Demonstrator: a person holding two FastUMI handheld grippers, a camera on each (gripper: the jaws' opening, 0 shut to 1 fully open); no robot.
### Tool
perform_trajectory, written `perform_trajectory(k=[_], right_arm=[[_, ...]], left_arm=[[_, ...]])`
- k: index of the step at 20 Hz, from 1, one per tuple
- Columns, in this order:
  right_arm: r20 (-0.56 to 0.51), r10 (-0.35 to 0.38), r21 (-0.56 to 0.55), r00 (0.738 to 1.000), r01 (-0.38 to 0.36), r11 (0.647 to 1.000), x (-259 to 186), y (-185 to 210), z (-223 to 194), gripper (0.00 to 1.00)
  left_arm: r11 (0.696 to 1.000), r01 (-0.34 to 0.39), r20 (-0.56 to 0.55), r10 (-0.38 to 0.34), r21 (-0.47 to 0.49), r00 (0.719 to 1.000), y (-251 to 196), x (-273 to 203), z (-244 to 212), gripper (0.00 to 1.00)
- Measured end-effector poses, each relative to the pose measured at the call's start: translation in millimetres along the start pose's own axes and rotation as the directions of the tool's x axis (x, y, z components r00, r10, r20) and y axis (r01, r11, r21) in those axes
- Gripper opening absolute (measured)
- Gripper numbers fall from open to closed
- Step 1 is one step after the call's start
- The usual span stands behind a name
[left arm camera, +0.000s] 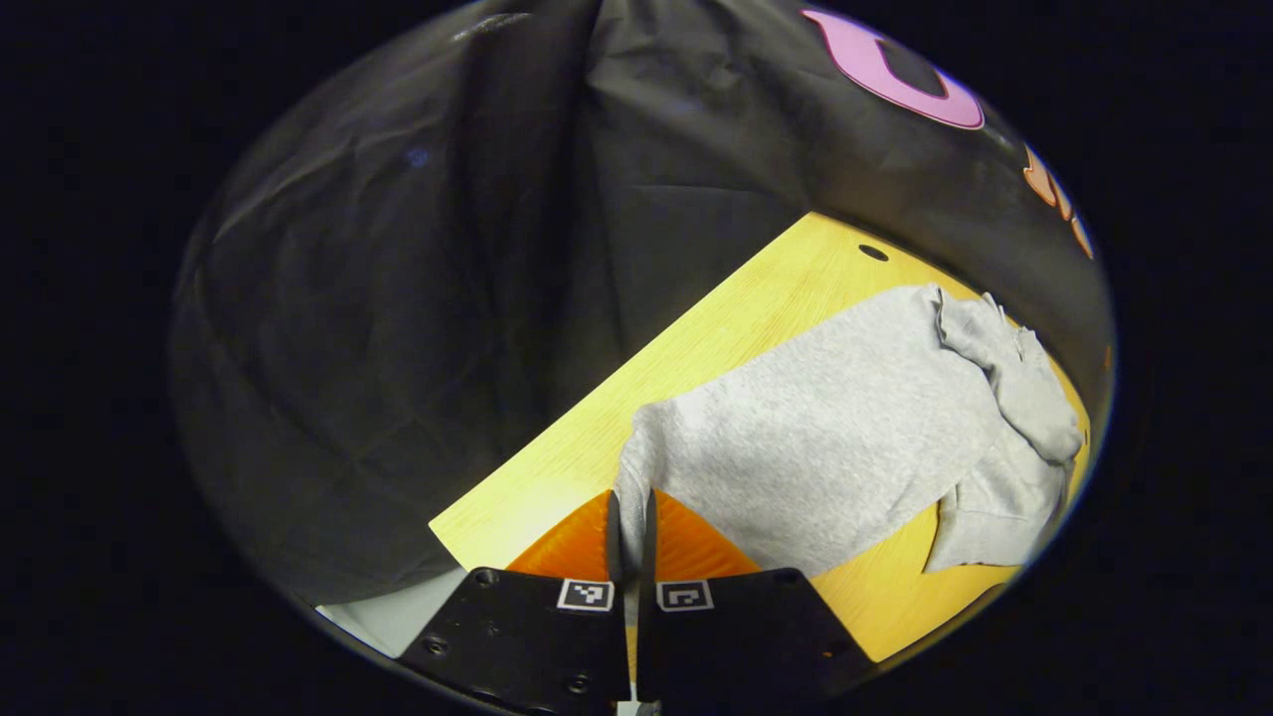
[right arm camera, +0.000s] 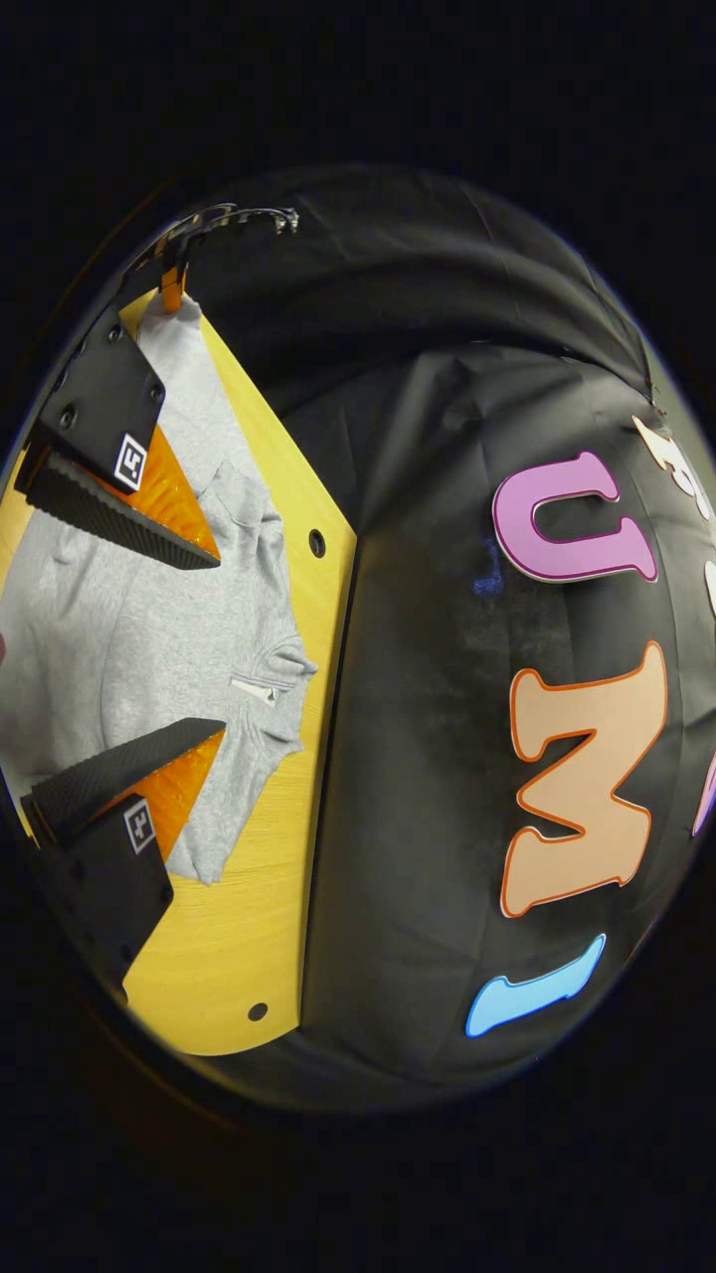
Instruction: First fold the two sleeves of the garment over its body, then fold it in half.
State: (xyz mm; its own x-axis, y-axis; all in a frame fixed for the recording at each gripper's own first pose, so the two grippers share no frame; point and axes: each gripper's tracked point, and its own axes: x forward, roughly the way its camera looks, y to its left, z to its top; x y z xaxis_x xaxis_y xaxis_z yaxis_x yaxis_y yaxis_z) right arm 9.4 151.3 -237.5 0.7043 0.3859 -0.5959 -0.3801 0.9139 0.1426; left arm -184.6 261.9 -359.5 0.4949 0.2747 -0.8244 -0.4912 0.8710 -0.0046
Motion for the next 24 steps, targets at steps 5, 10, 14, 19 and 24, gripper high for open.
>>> perform_trajectory(k=[5,10,14,19,24], right_arm=[[0.002,-0.029,0.003,1.000,0.029,1.000,-17.4,-16.4,-5.7,0.96],[0.006,-0.065,0.016,0.998,0.065,0.998,-37.5,-35.6,-12.3,0.96],[0.012,-0.101,0.029,0.995,0.101,0.994,-54.9,-55.1,-17.3,0.92],[0.005,-0.165,0.060,0.986,0.165,0.985,-79.9,-84.4,-31.6,0.96],[-0.002,-0.232,0.078,0.973,0.232,0.970,-111.1,-113.5,-47.2,0.96]], left_arm=[[0.999,0.025,0.100,-0.028,0.031,0.995,-7.8,-8.3,59.4,0.01],[0.994,0.090,0.216,-0.100,0.057,0.971,-47.0,-24.5,121.5,0.01],[0.988,0.127,0.262,-0.146,0.086,0.954,-80.8,-35.1,157.7,0.01],[0.968,0.184,0.327,-0.232,0.170,0.916,-135.0,-50.6,202.0,0.01],[0.922,0.272,0.361,-0.361,0.275,0.860,-213.4,-76.4,228.4,0.01]])
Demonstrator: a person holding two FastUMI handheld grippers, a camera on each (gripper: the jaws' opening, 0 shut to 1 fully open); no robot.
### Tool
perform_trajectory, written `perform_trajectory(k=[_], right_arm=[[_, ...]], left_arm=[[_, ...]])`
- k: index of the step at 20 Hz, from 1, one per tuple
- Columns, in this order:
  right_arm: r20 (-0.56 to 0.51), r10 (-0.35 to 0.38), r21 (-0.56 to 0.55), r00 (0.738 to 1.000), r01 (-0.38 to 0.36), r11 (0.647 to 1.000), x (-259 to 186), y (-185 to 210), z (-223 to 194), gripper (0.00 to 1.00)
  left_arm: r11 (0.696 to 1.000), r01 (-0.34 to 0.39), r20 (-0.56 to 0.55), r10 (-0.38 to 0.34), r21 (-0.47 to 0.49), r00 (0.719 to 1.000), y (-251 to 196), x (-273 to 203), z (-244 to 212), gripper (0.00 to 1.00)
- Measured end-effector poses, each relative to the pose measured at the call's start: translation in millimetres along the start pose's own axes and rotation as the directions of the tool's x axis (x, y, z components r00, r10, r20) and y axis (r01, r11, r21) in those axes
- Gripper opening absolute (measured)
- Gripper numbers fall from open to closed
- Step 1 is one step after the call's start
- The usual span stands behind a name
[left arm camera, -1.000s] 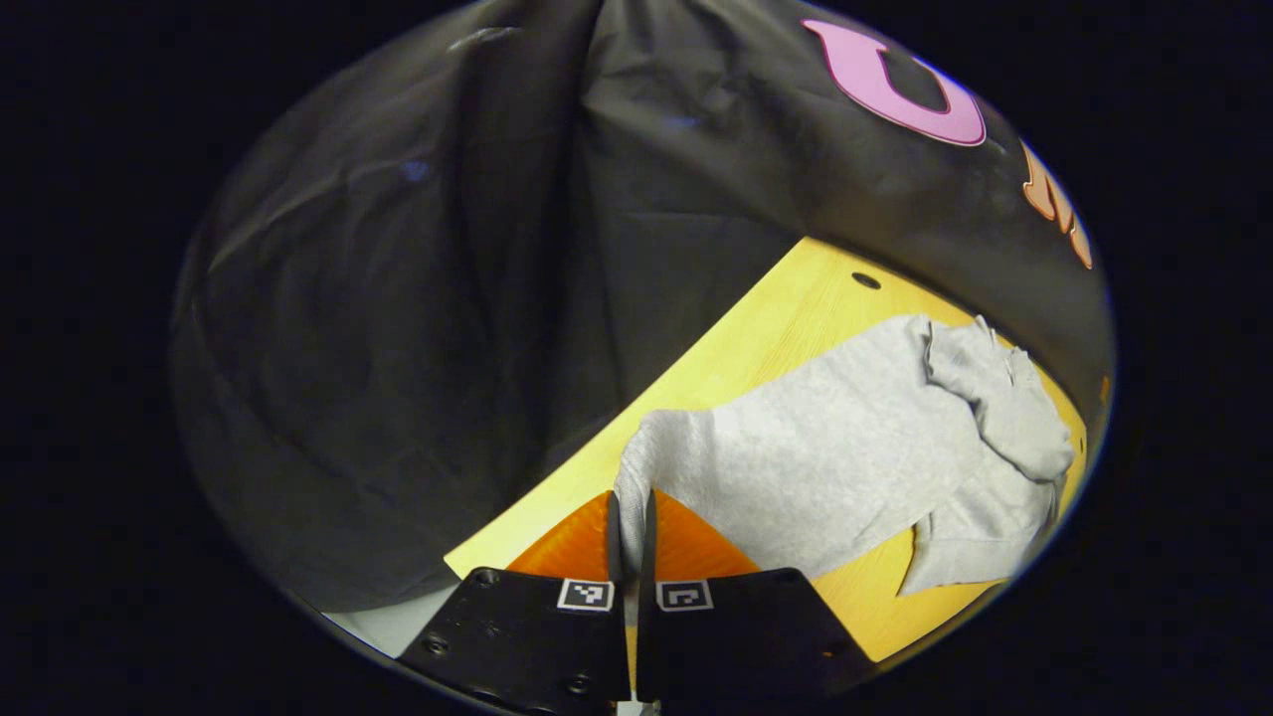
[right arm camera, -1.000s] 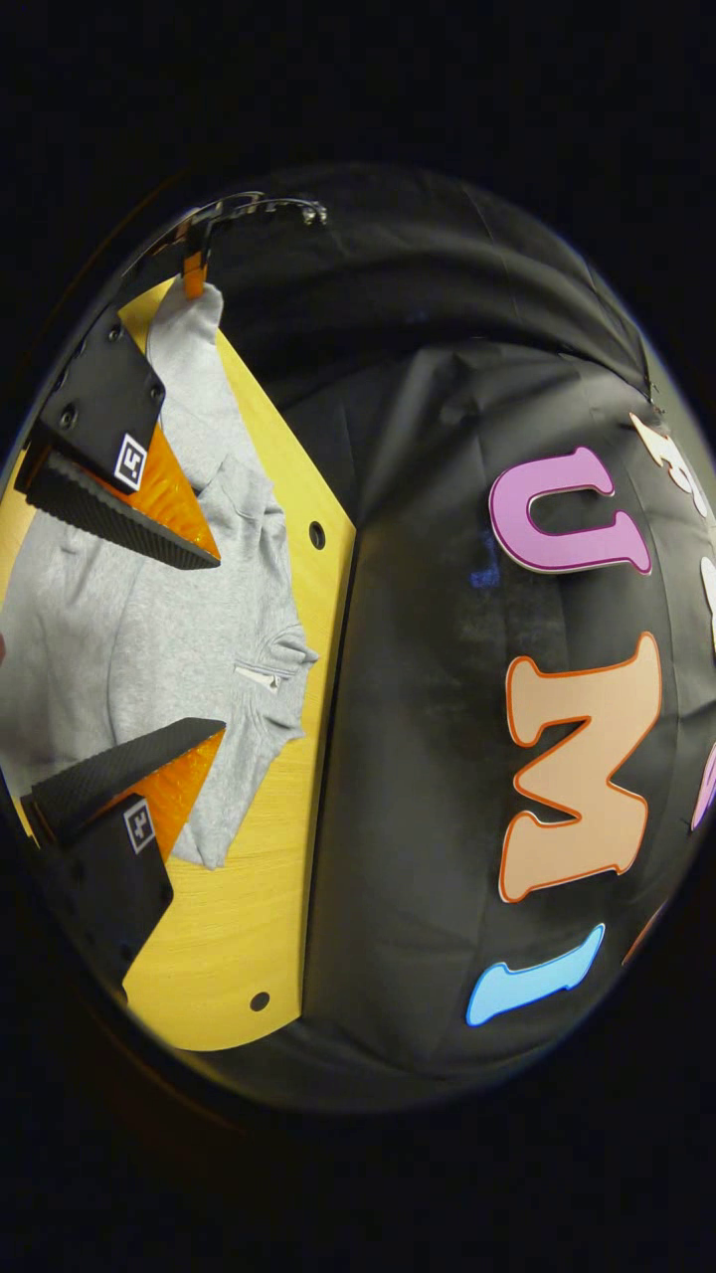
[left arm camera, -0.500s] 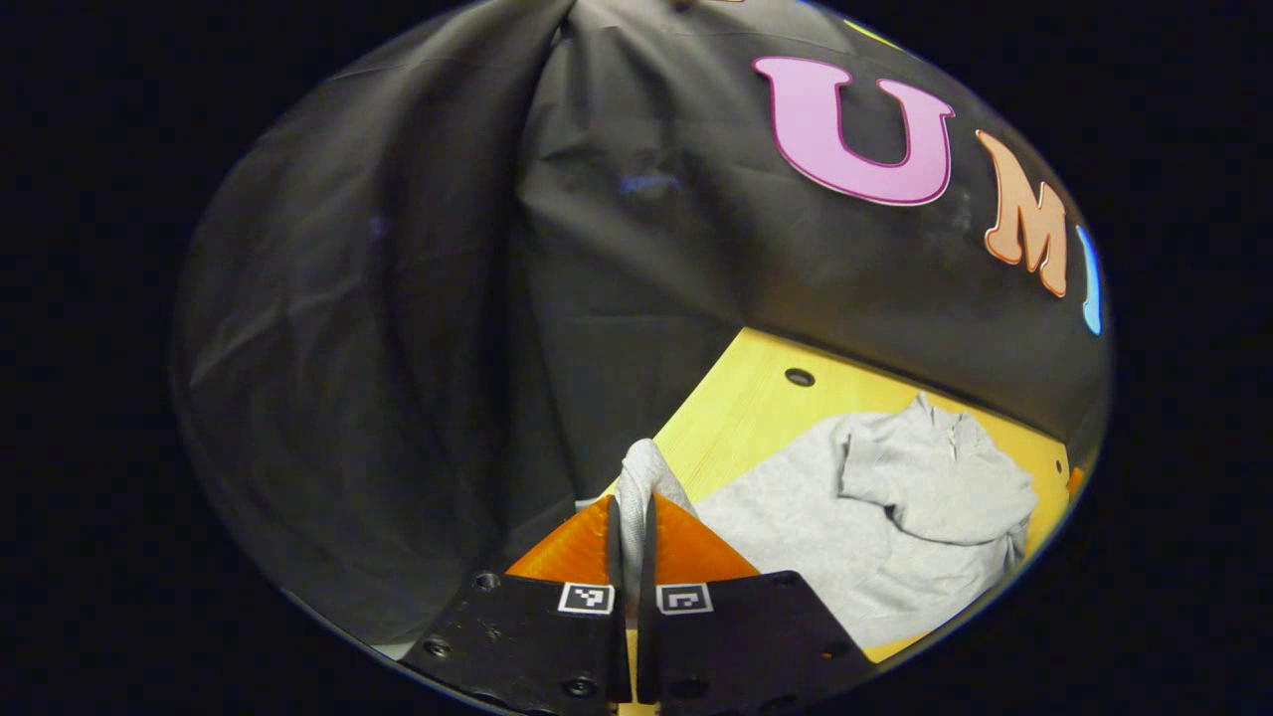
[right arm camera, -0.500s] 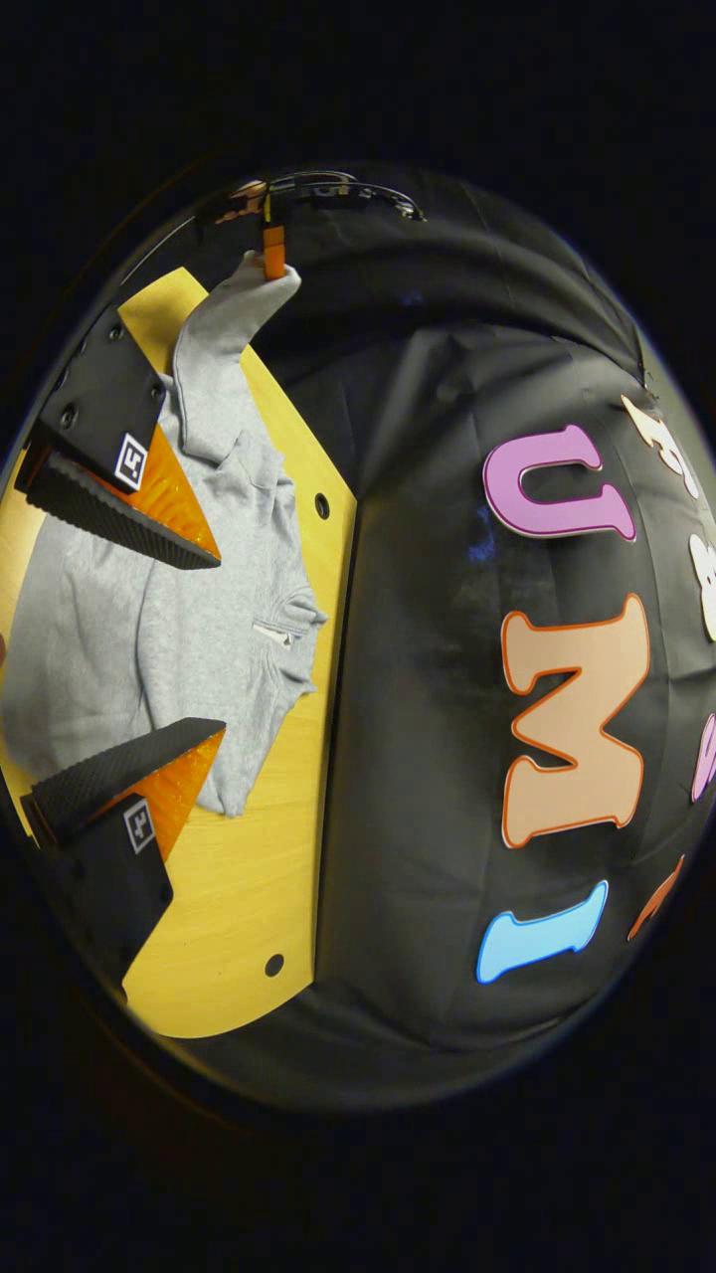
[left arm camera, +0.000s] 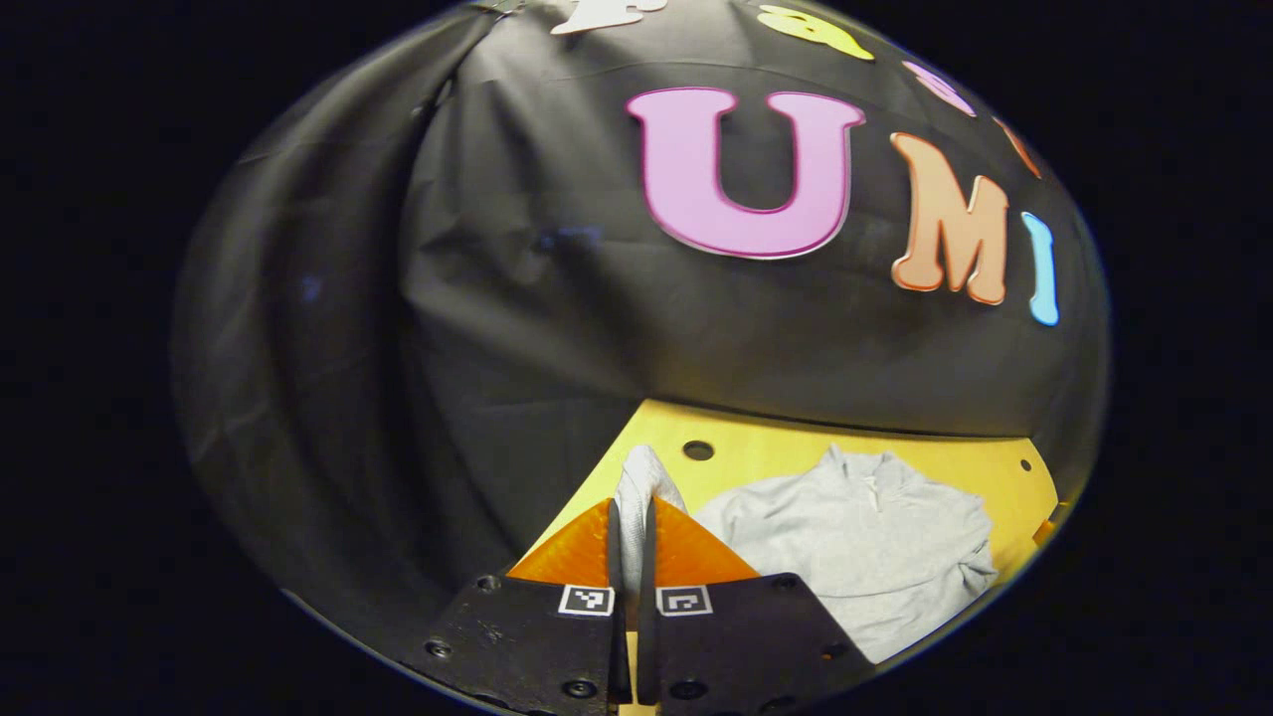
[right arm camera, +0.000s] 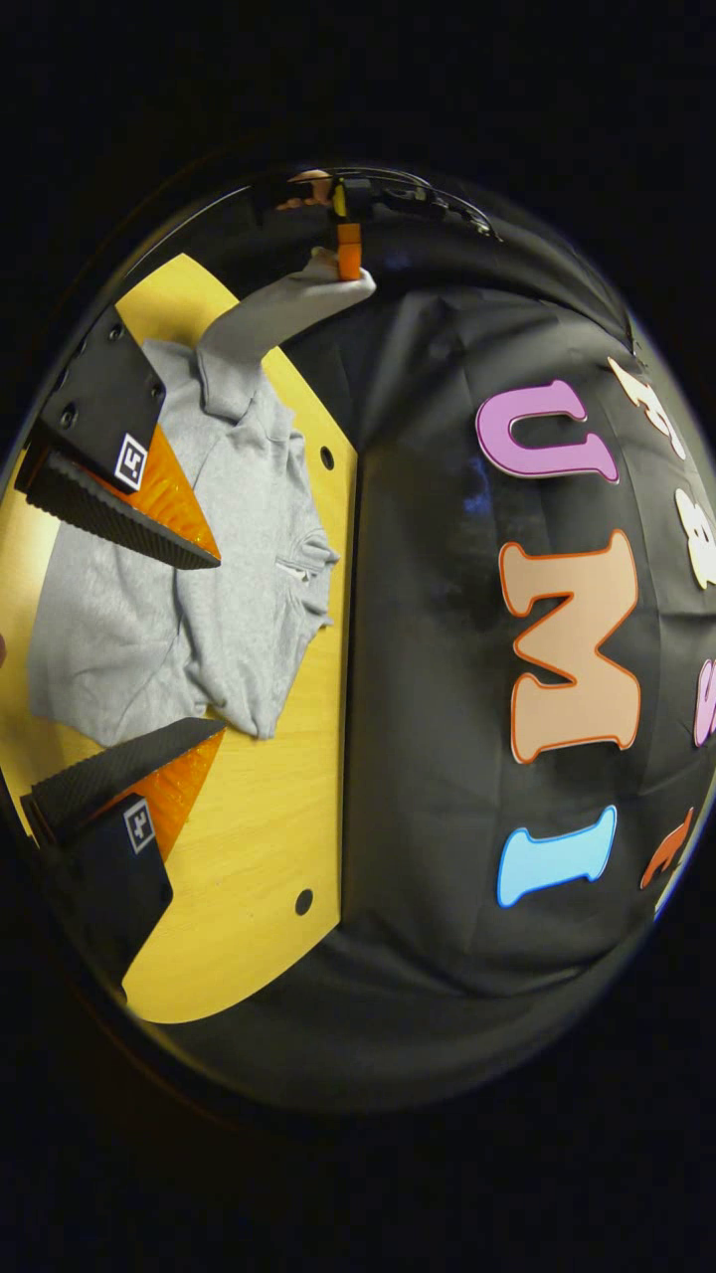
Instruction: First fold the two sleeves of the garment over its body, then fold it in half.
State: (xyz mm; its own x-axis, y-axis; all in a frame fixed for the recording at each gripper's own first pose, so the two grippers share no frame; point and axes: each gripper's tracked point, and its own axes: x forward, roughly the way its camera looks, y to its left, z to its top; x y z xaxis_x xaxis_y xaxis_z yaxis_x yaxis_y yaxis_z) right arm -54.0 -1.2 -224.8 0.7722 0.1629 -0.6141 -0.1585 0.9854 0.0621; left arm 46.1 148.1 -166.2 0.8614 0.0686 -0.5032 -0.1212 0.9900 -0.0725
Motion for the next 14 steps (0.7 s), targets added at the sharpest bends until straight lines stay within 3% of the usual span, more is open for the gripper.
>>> perform_trajectory(k=[6,11,14], right_arm=[[-0.018,-0.074,0.050,0.997,0.075,0.996,-19.5,-39.1,-15.3,0.96],[-0.026,-0.136,0.058,0.990,0.137,0.989,-40.4,-70.2,-24.2,0.96],[-0.028,-0.166,0.051,0.986,0.167,0.985,-53.9,-84.7,-30.9,0.96]], left_arm=[[0.982,0.181,0.014,-0.182,0.052,0.983,-109.2,13.0,16.4,0.01],[0.940,0.328,-0.007,-0.329,0.088,0.944,-197.7,13.6,13.4,0.01],[0.920,0.382,-0.042,-0.380,0.093,0.924,-236.7,20.3,-3.1,0.02]])
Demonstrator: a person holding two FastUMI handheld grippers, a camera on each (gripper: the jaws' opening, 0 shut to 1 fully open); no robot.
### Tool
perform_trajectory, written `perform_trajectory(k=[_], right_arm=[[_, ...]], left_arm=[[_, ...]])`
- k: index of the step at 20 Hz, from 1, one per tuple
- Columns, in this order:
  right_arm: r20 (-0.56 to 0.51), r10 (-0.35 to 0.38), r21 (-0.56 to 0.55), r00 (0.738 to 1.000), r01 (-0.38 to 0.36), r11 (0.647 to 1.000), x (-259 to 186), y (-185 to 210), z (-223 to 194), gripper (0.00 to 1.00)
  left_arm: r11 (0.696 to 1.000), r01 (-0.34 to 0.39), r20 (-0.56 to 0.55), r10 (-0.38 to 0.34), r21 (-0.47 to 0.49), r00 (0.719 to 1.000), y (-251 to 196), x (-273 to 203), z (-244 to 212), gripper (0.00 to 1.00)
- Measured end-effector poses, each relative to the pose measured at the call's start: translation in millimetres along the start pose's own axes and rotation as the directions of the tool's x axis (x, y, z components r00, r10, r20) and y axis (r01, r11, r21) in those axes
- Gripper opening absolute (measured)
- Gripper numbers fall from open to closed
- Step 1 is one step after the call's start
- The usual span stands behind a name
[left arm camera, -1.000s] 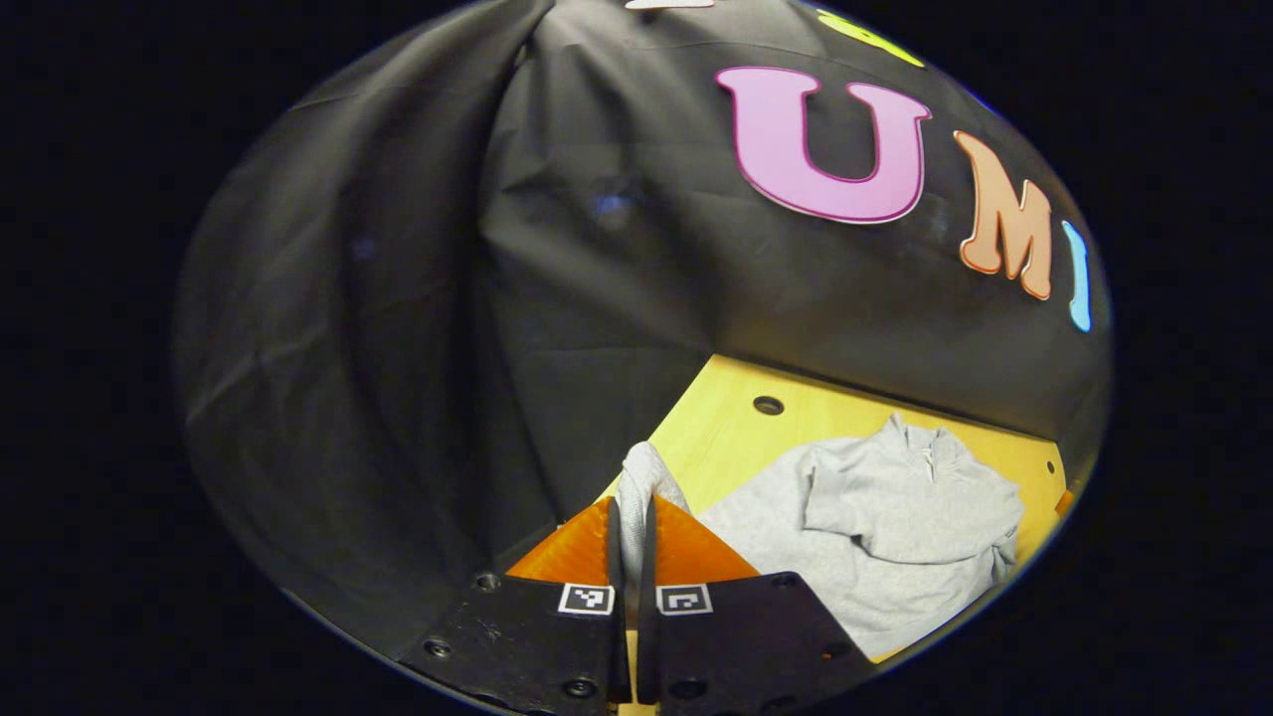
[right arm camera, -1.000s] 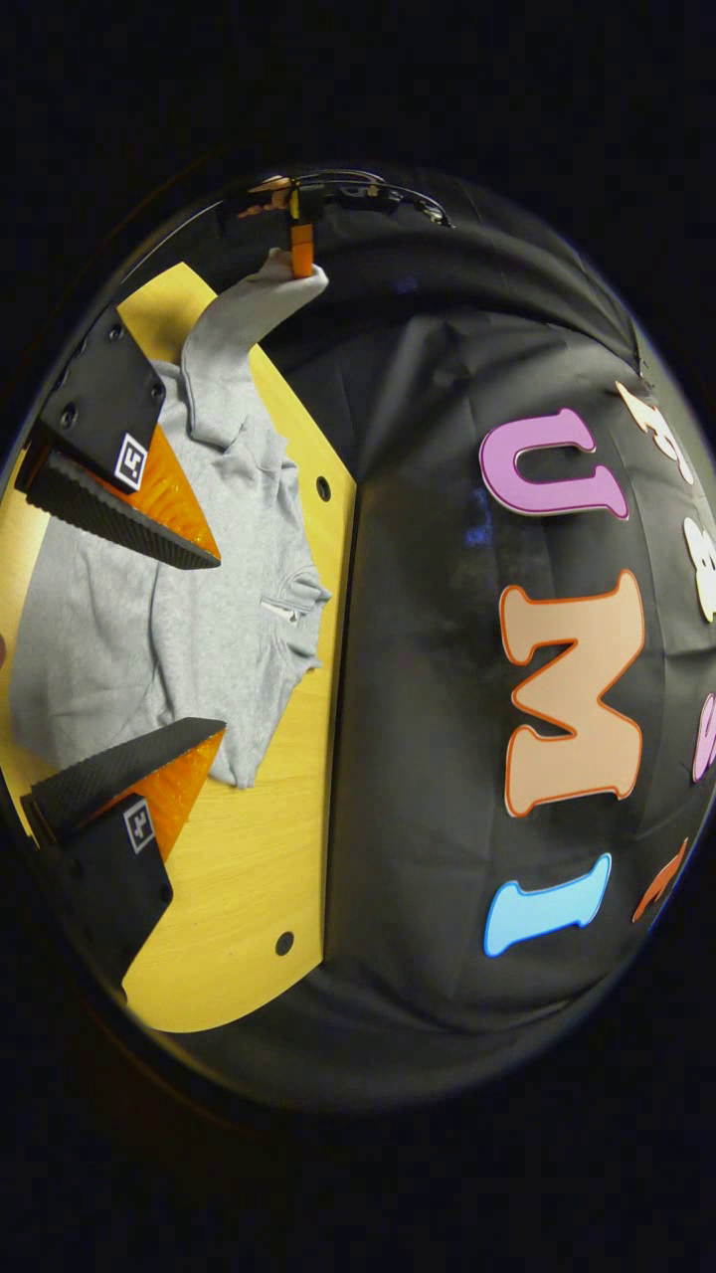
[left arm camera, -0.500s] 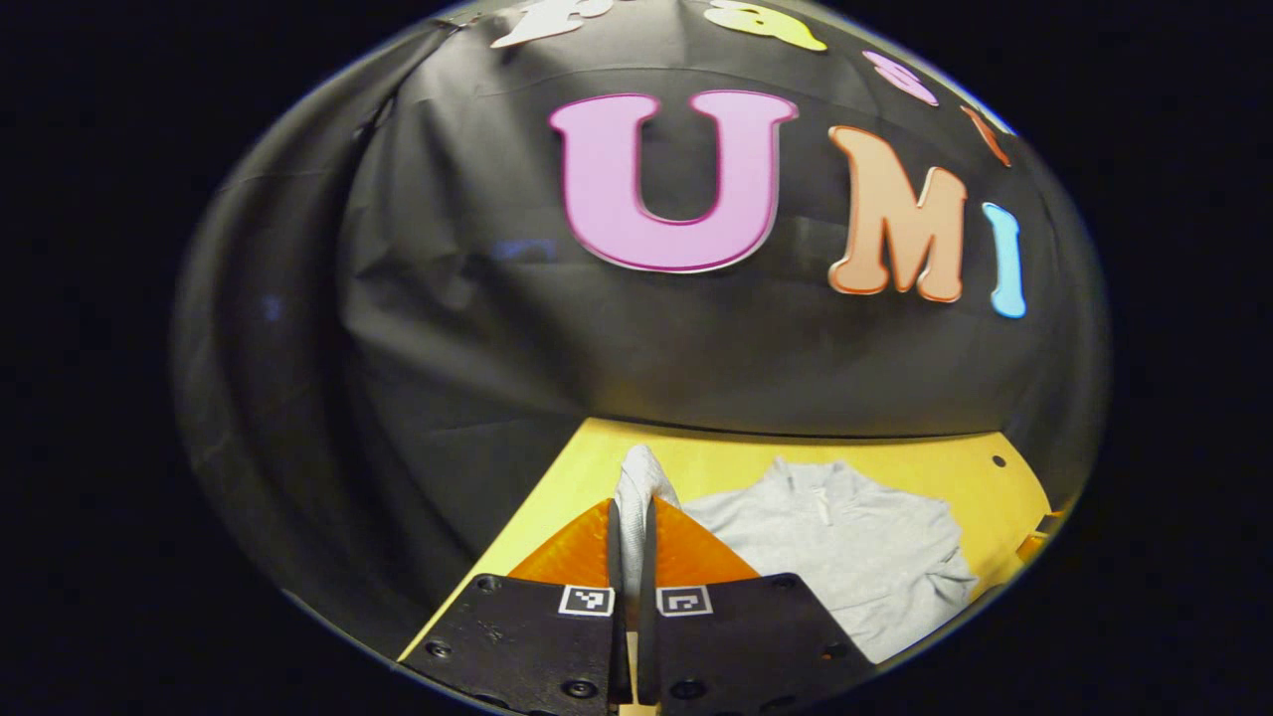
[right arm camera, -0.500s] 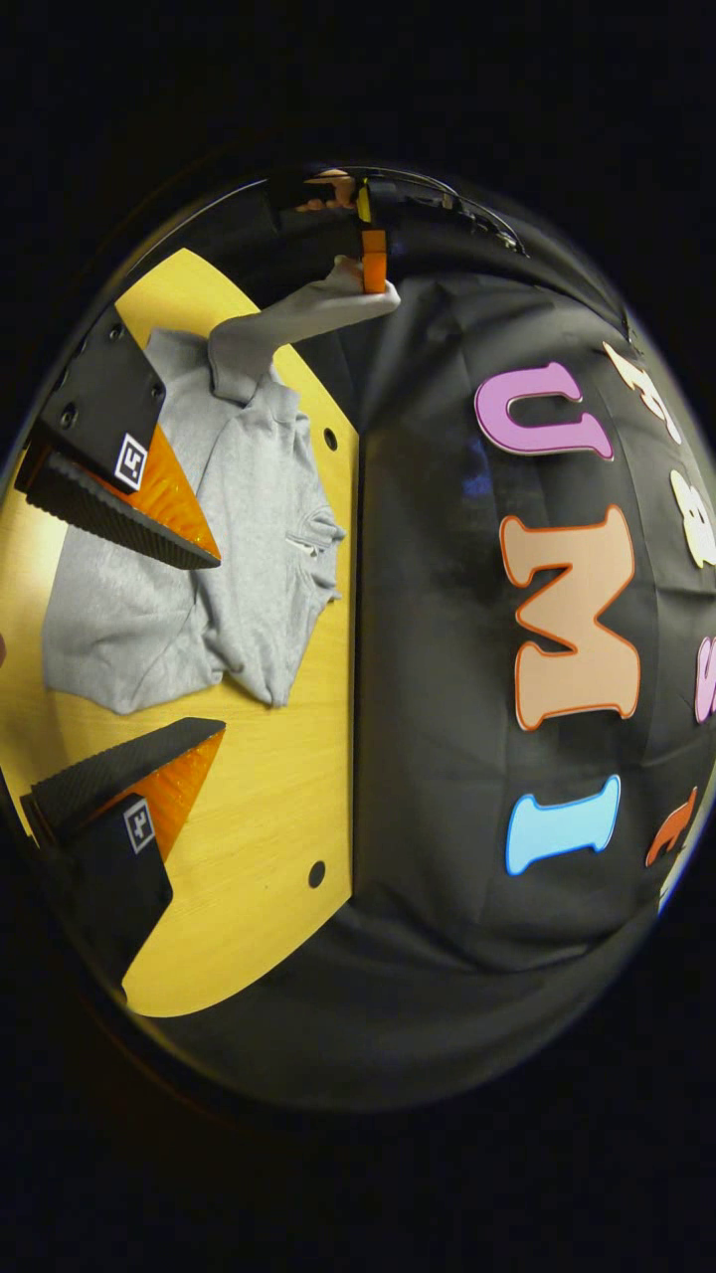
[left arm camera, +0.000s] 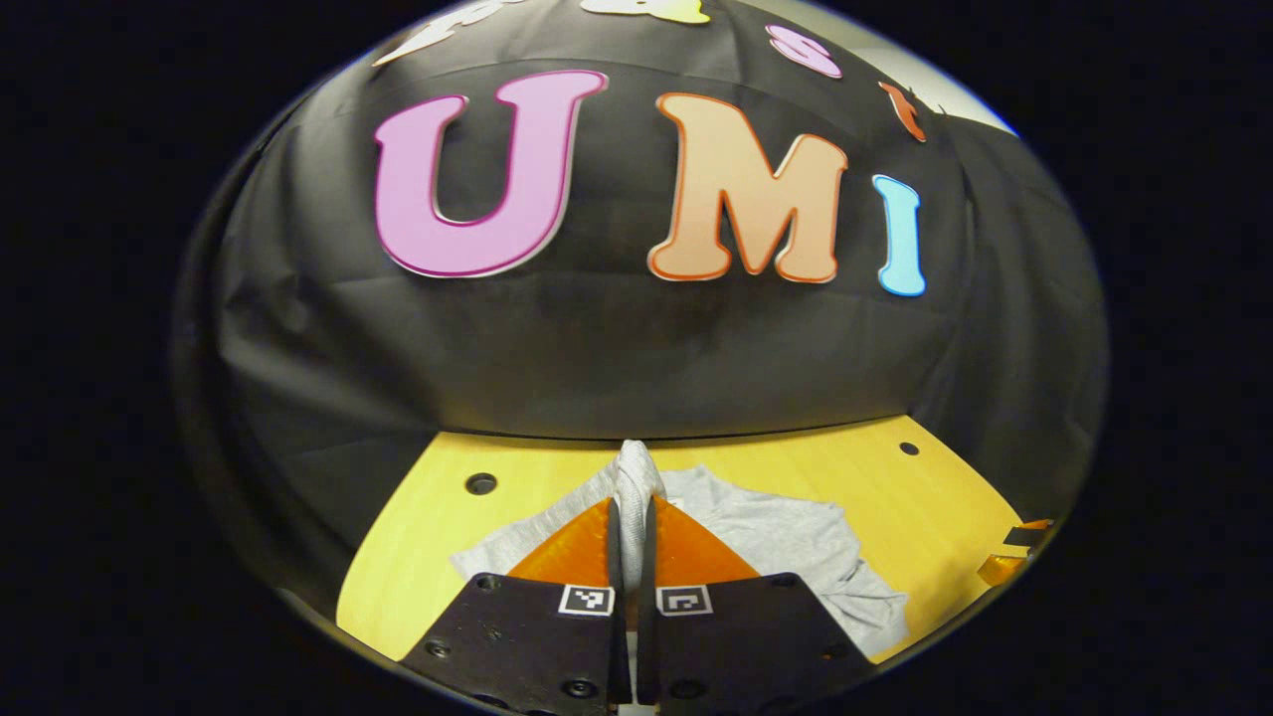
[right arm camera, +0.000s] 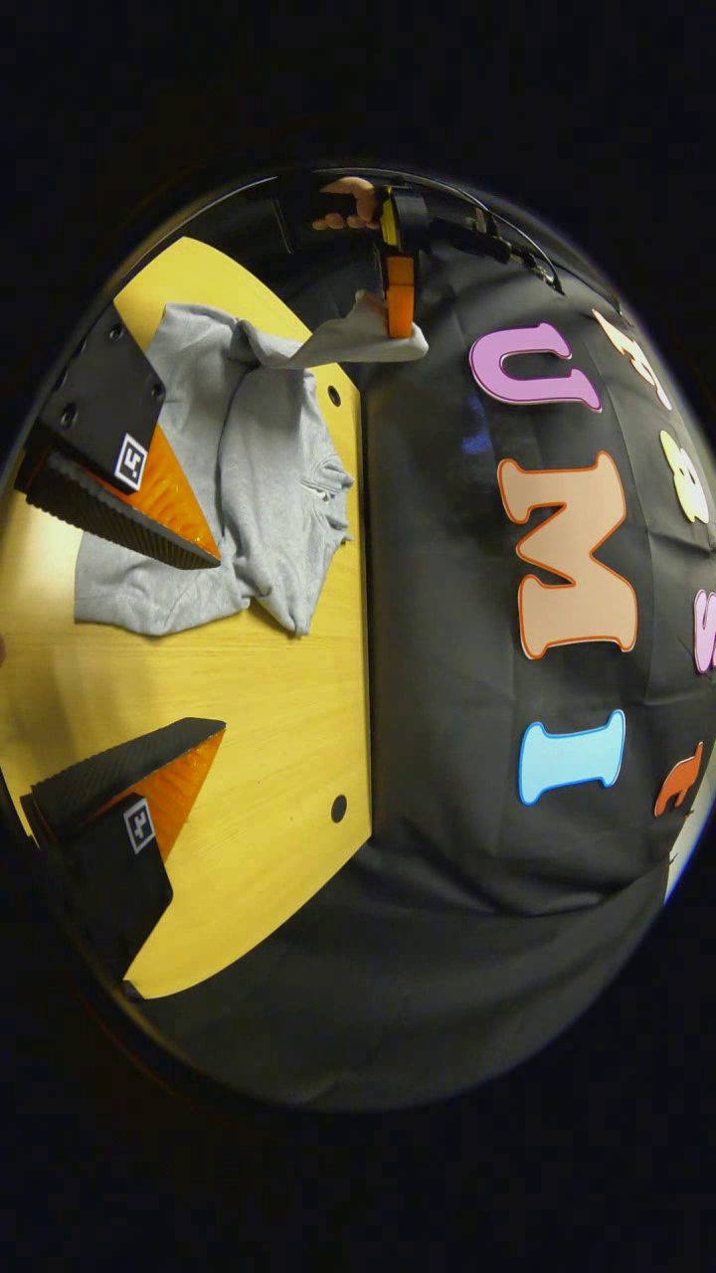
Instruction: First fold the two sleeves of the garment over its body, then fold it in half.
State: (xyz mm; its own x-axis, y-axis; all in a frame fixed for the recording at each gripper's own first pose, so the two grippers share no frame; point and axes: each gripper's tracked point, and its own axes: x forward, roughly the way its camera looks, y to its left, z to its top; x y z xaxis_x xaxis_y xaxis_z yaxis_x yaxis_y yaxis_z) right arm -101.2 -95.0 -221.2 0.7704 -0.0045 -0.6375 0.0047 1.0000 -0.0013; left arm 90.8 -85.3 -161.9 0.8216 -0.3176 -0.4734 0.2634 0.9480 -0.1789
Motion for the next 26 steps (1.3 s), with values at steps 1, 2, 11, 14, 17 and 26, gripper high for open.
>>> perform_trajectory(k=[1,2,11,14,17,26], right_arm=[[-0.004,-0.008,-0.001,1.000,0.008,1.000,-3.9,-4.1,-3.0,0.96],[-0.007,-0.016,-0.003,1.000,0.016,1.000,-8.6,-9.3,-6.5,0.96],[-0.025,-0.061,0.018,0.998,0.062,0.998,-31.4,-43.5,-24.9,0.96],[-0.026,-0.077,0.020,0.997,0.078,0.997,-33.5,-49.7,-25.5,0.96],[-0.042,-0.087,0.029,0.995,0.088,0.996,-35.3,-50.6,-26.2,0.96],[-0.052,-0.069,0.010,0.996,0.070,0.998,-36.9,-49.2,-36.1,0.96]], left_arm=[[1.000,0.011,-0.012,-0.011,0.000,1.000,-9.8,5.7,-4.2,0.01],[1.000,0.026,-0.018,-0.026,-0.003,0.999,-20.0,10.5,-6.1,0.01],[0.990,0.133,-0.105,-0.128,0.044,0.986,-107.8,54.1,-45.2,0.02],[0.984,0.164,-0.131,-0.154,0.069,0.979,-132.0,65.7,-61.8,0.04],[0.981,0.180,-0.169,-0.166,0.075,0.972,-150.4,77.0,-79.3,0.06],[0.972,0.216,-0.135,-0.203,0.089,0.970,-169.7,83.1,-81.3,0.96]])
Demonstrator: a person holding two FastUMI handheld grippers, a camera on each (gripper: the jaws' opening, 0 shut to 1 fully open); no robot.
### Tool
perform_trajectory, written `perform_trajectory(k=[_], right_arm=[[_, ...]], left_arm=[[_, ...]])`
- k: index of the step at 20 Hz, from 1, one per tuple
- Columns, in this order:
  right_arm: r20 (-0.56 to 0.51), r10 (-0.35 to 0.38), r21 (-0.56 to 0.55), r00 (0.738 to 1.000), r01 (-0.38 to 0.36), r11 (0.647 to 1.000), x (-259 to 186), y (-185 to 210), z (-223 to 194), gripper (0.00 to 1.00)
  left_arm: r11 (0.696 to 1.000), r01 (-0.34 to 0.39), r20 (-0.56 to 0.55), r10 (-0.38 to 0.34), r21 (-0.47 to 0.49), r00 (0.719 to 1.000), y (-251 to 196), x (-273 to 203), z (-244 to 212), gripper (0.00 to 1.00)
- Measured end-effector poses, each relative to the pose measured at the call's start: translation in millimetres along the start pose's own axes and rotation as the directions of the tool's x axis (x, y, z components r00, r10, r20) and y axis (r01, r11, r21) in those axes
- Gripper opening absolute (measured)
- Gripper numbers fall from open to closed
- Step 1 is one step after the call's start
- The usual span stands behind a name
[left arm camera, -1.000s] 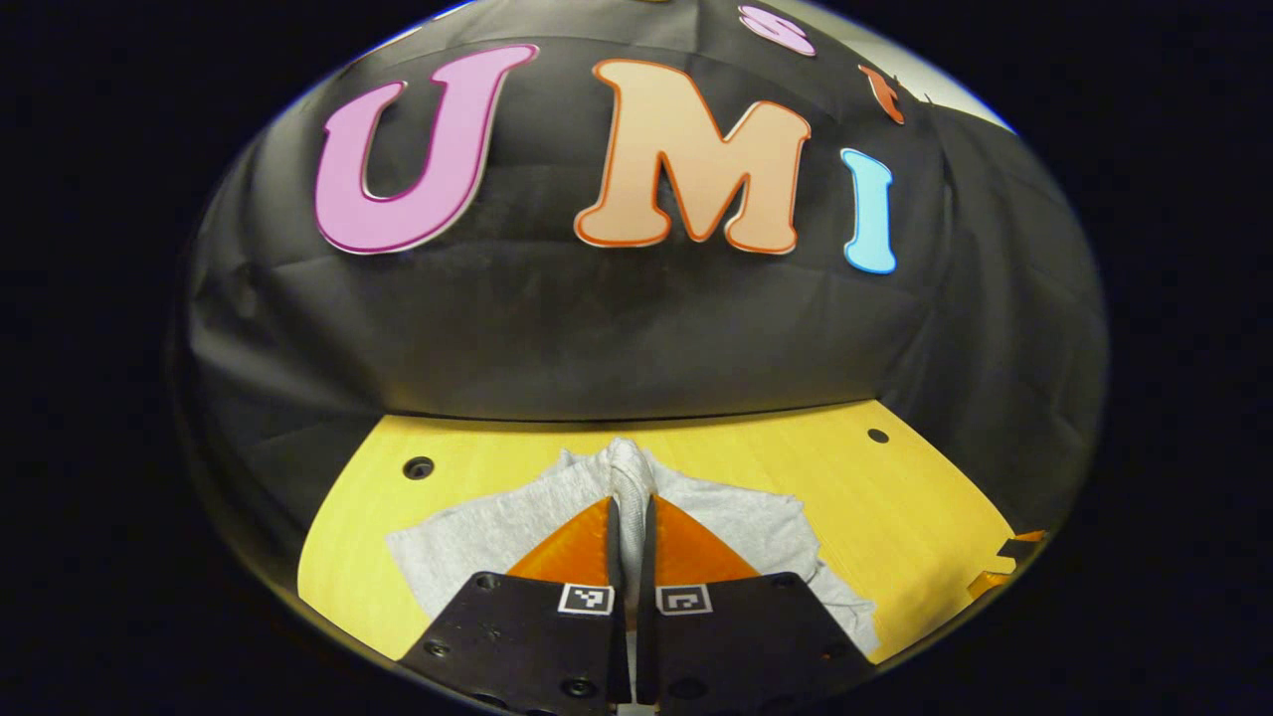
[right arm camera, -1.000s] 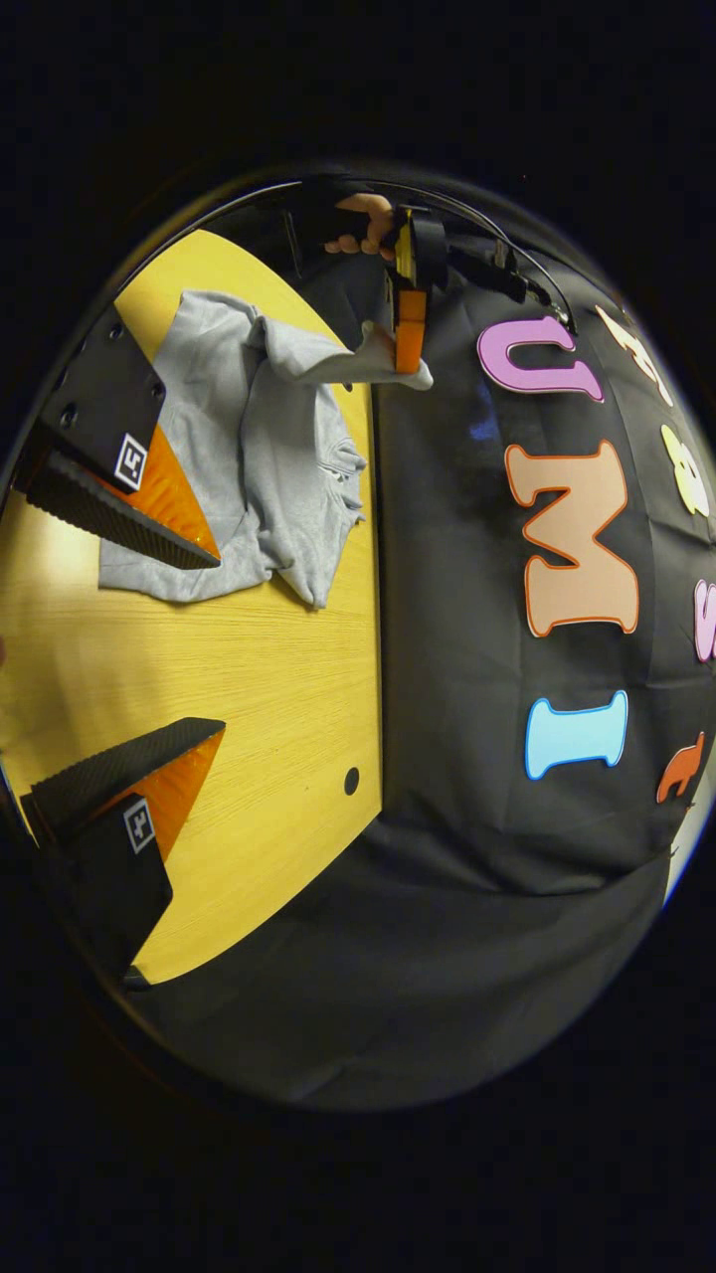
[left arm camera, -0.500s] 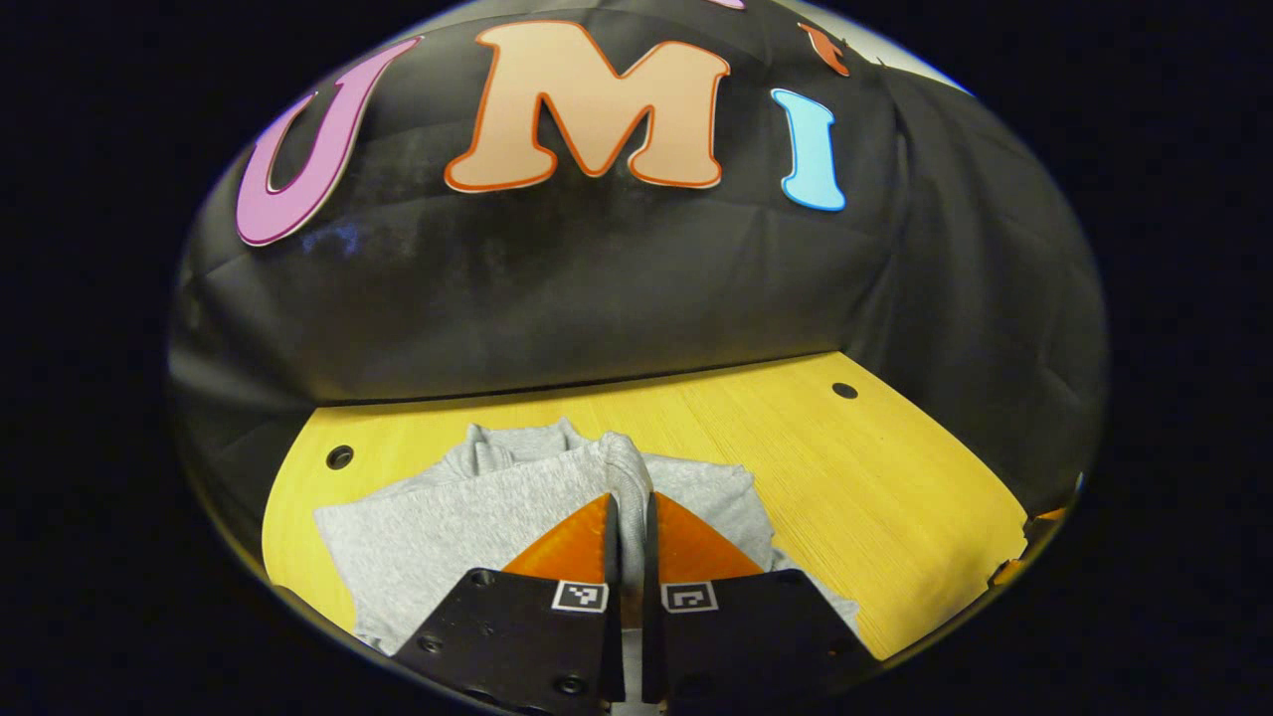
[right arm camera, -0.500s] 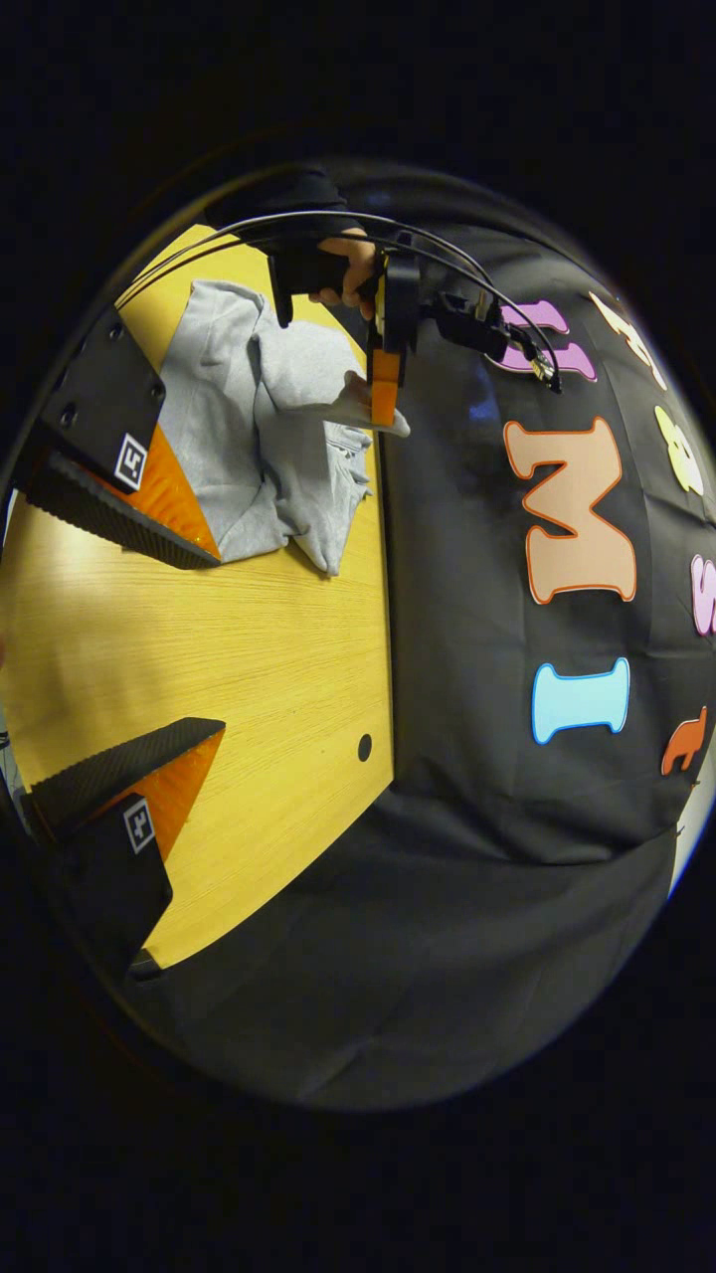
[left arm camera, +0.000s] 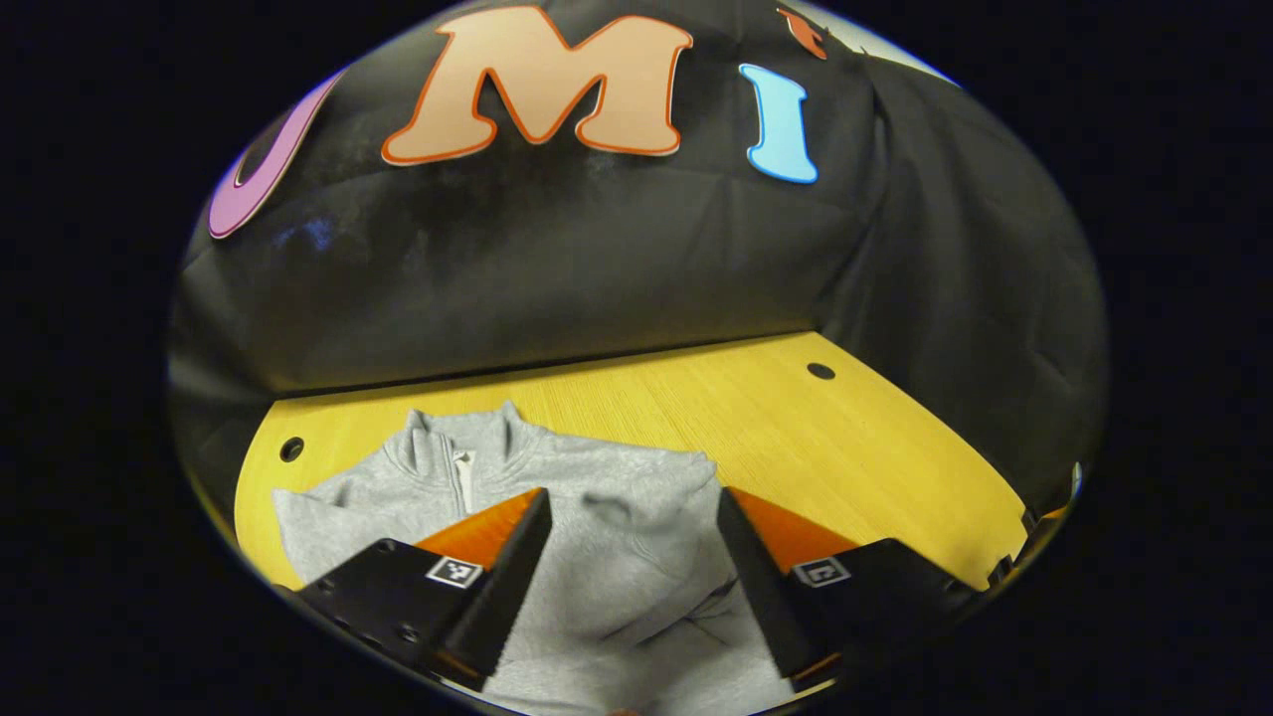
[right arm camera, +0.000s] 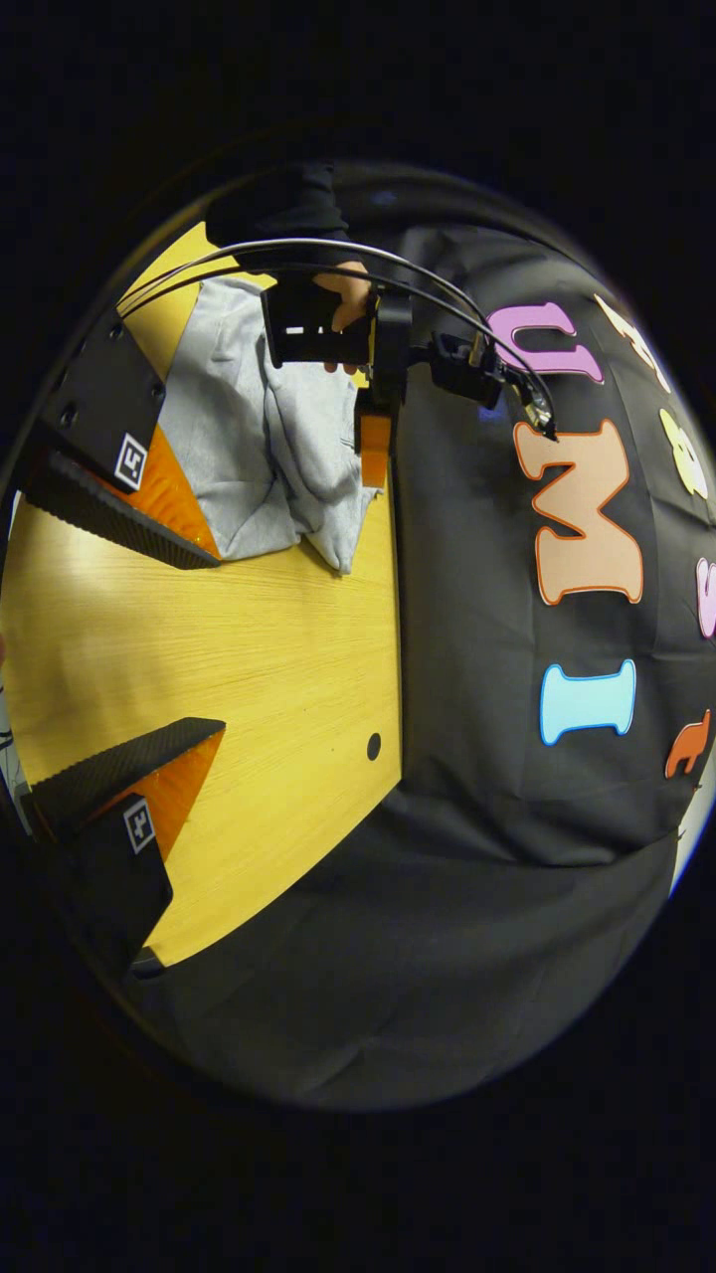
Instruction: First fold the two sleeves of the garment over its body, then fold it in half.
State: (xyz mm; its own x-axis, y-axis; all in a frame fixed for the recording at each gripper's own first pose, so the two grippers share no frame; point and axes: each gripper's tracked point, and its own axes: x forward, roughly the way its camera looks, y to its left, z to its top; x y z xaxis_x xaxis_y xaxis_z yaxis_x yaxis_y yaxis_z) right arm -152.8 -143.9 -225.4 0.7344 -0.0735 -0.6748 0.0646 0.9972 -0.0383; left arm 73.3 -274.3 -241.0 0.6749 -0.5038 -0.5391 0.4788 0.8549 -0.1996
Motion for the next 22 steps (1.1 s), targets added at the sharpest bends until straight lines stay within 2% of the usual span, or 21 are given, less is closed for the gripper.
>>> perform_trajectory(k=[4,5,6,8,9,11,12,13,18,19,20,22], right_arm=[[0.007,0.057,-0.017,0.998,-0.057,0.998,8.5,20.3,2.4,0.96],[0.009,0.072,-0.020,0.997,-0.072,0.997,13.8,33.2,7.7,0.92],[0.009,0.089,-0.023,0.996,-0.088,0.996,20.9,45.8,11.5,0.96],[0.003,0.118,-0.026,0.993,-0.118,0.993,29.1,60.7,11.0,0.96],[-0.004,0.131,-0.024,0.991,-0.131,0.991,34.3,68.0,9.5,0.92],[-0.019,0.152,-0.020,0.988,-0.152,0.988,42.3,82.4,5.9,0.92],[-0.025,0.157,-0.022,0.987,-0.158,0.987,46.1,88.5,3.7,0.92],[-0.027,0.160,-0.030,0.987,-0.161,0.987,50.0,93.1,2.5,0.97],[-0.071,0.148,-0.089,0.986,-0.154,0.984,63.1,104.0,-14.8,0.97],[-0.079,0.145,-0.103,0.986,-0.153,0.983,65.0,105.4,-18.3,0.92],[-0.085,0.139,-0.117,0.987,-0.148,0.982,67.6,104.3,-21.3,0.96],[-0.100,0.125,-0.122,0.987,-0.137,0.983,71.2,102.5,-27.4,0.96]], left_arm=[[0.999,-0.051,0.034,0.052,-0.010,0.998,31.5,-30.7,5.7,0.98],[0.998,-0.064,0.041,0.065,-0.019,0.997,41.4,-40.4,7.0,0.98],[0.996,-0.079,0.047,0.081,-0.030,0.996,50.1,-51.7,6.5,0.98],[0.992,-0.112,0.063,0.116,-0.050,0.991,70.6,-74.6,5.1,0.98],[0.990,-0.127,0.069,0.132,-0.061,0.989,80.4,-86.1,3.8,0.98],[0.983,-0.166,0.068,0.171,-0.074,0.983,102.5,-108.5,-5.8,0.98],[0.979,-0.187,0.061,0.192,-0.078,0.979,114.4,-120.2,-12.0,0.98],[0.974,-0.210,0.056,0.215,-0.082,0.975,127.0,-131.6,-18.8,0.98],[0.937,-0.330,-0.034,0.328,-0.115,0.944,181.2,-180.7,-75.1,0.98],[0.930,-0.347,-0.055,0.343,-0.121,0.938,189.5,-190.3,-87.7,0.97],[0.923,-0.363,-0.074,0.356,-0.124,0.931,194.7,-197.0,-99.2,0.98],[0.918,-0.376,-0.107,0.364,-0.126,0.925,200.2,-209.5,-123.1,0.98]])
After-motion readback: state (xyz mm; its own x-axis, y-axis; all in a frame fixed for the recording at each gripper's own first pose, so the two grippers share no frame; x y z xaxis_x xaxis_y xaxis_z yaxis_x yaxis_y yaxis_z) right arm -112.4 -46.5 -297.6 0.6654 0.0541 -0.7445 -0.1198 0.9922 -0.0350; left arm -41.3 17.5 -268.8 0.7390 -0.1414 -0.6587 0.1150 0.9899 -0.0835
